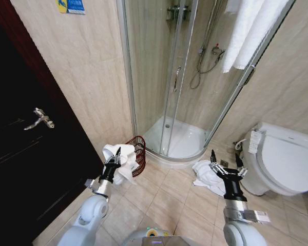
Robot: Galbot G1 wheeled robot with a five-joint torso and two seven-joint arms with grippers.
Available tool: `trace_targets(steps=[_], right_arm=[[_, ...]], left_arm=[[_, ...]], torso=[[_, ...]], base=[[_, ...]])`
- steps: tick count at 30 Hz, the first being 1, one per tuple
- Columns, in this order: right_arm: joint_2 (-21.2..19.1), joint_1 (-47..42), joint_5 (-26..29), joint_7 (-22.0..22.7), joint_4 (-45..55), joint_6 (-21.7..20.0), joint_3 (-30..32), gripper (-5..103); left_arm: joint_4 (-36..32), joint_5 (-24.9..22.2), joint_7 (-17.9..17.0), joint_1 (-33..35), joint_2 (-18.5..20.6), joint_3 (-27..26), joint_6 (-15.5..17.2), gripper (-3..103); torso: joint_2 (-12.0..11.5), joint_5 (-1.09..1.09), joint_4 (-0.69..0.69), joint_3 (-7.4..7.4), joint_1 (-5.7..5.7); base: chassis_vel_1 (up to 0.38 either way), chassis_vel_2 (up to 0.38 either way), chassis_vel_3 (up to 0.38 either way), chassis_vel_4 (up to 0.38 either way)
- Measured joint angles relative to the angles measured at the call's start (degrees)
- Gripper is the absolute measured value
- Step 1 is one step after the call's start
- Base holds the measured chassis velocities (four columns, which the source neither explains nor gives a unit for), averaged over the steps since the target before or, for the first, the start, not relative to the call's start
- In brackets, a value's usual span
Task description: Discard the used towel into the hamper.
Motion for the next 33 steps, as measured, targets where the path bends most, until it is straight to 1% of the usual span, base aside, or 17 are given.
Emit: trace_targets(steps=[2, 4, 6, 7, 9, 12, 14, 16, 18, 25, 33], right_arm=[[0.5, -0.4, -0.5, 0.0, 1.4, 0.0, -0.1, 100], [0.7, -0.5, -0.6, 0.0, 1.8, 0.0, -0.2, 100], [1.6, -0.9, -1.0, -0.1, 3.5, -0.2, -0.4, 100], [1.6, -0.9, -1.0, -0.1, 3.5, -0.2, -0.4, 100], [2.3, -1.3, -1.2, -0.2, 4.6, -0.3, -0.4, 100], [2.5, -1.6, -1.2, -0.2, 4.7, -0.1, -0.2, 100], [2.8, -2.2, -1.2, -0.2, 4.7, 0.6, 0.2, 100], [2.9, -2.3, -1.2, -0.2, 4.7, 0.9, 0.3, 100], [3.3, -2.9, -1.4, -0.2, 5.3, 1.6, 0.6, 100], [3.7, -2.9, -2.2, -0.2, 6.6, 1.9, 0.6, 100], [3.7, -2.6, -2.8, -0.1, 6.3, 1.9, 0.0, 100]], left_arm=[[3.2, 0.5, 0.0, -1.5, -0.3, 1.5, -0.5, 2], [4.1, 0.5, 0.0, -2.0, -0.3, 2.0, -0.6, 2], [7.4, 0.7, -0.1, -4.5, -0.4, 3.6, -0.7, 2], [7.4, 0.7, -0.1, -4.5, -0.4, 3.6, -0.7, 2], [11.7, 0.5, -0.5, -8.0, -0.5, 5.4, -0.8, 2], [13.8, 0.3, -0.5, -9.9, -0.5, 6.2, -0.8, 2], [17.4, 0.1, -0.5, -13.4, -0.9, 7.8, -1.2, 2], [18.3, 0.0, -0.5, -14.3, -1.0, 8.2, -1.3, 2], [20.8, 0.0, -0.5, -16.7, -1.5, 9.6, -1.7, 2], [24.7, 0.0, -0.5, -20.3, -2.5, 11.2, -2.3, 2], [25.4, -0.6, -0.5, -22.0, -2.2, 11.3, -2.3, 2]], torso=[[0.0, -0.01, 0.00, 0.00, 0.00], [0.0, -0.01, 0.00, 0.00, 0.00], [0.0, 0.00, 0.00, 0.00, 0.00], [0.0, 0.00, 0.00, 0.00, 0.00], [0.0, -0.01, -0.01, 0.00, 0.00], [0.0, 0.00, -0.01, 0.00, 0.00], [0.0, 0.00, -0.01, 0.00, 0.00], [0.0, 0.00, -0.01, 0.00, 0.00], [0.0, 0.00, -0.01, 0.00, 0.00], [0.0, 0.00, 0.00, 0.00, 0.00], [0.0, 0.00, -0.01, 0.01, 0.01]], base=[[0.000, 0.000, 0.000, 0.000], [0.000, 0.000, 0.000, 0.000], [0.000, 0.000, 0.000, 0.000], [0.000, 0.000, 0.000, 0.000], [0.000, 0.000, 0.000, 0.000], [0.000, 0.000, 0.000, 0.000], [0.000, 0.000, 0.000, 0.000], [0.000, 0.000, 0.000, 0.000], [0.000, 0.000, 0.000, 0.000], [-0.023, 0.027, 0.034, -0.039], [-0.092, 0.084, 0.092, -0.092]])
